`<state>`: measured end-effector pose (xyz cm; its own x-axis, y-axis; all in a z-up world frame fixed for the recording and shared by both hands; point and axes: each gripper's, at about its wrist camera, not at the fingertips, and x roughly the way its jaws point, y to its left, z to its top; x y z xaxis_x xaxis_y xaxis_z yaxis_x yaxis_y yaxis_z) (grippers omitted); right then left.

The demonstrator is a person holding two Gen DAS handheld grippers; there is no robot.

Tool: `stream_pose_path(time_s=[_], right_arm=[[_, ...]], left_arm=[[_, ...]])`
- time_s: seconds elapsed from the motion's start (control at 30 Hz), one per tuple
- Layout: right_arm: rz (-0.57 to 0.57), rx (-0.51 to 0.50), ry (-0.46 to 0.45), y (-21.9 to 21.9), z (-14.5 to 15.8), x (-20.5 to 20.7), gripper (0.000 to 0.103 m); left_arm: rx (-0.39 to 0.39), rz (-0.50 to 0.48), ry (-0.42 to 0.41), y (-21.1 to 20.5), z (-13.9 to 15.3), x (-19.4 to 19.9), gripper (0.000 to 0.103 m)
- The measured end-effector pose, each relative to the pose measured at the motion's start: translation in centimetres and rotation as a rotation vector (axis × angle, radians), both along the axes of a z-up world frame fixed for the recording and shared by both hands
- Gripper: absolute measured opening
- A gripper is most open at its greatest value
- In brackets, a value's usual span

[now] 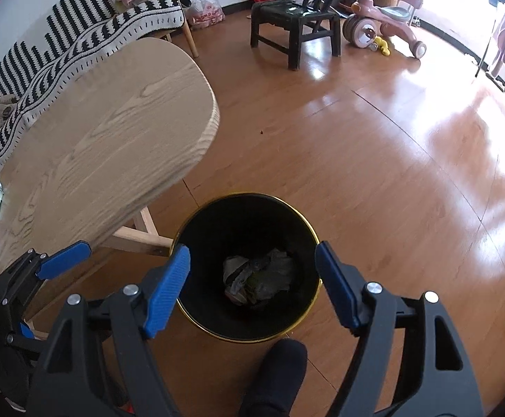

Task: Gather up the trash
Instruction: 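Lower both items into the bin and open both grippers, then move both tools back over the table to the trash pile, then grasp the clear blister pack with the left gripper while the right grasps the green tray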

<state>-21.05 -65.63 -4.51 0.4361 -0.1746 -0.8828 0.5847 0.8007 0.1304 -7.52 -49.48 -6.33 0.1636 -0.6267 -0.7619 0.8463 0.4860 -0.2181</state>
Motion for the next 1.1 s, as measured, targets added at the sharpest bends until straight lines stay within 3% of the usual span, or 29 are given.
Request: stream_pose_path(time_s=[0.27,0.53,0.87,1.1], right_arm=[[0.040,-0.065,-0.142,4.2,5.1,3.2,0.076],[0.215,-0.040,-0.273,14.9,8.3,12.0,0.078],[0.437,0.033,-0.277,29.6,6.5,23.3,0.078],[0.517,0.081,-0.263,37.2,4.5,29.5,0.078]], left_arm=[[-0.021,0.108,-0.057,5.7,3.6,3.2,0.092],[0.020,0.371,-0.138,19.8,6.8,10.2,0.093],[0.120,0.722,-0.190,39.8,6.7,17.8,0.093],[0.142,0.768,-0.125,44.9,3.9,21.0,0.093]])
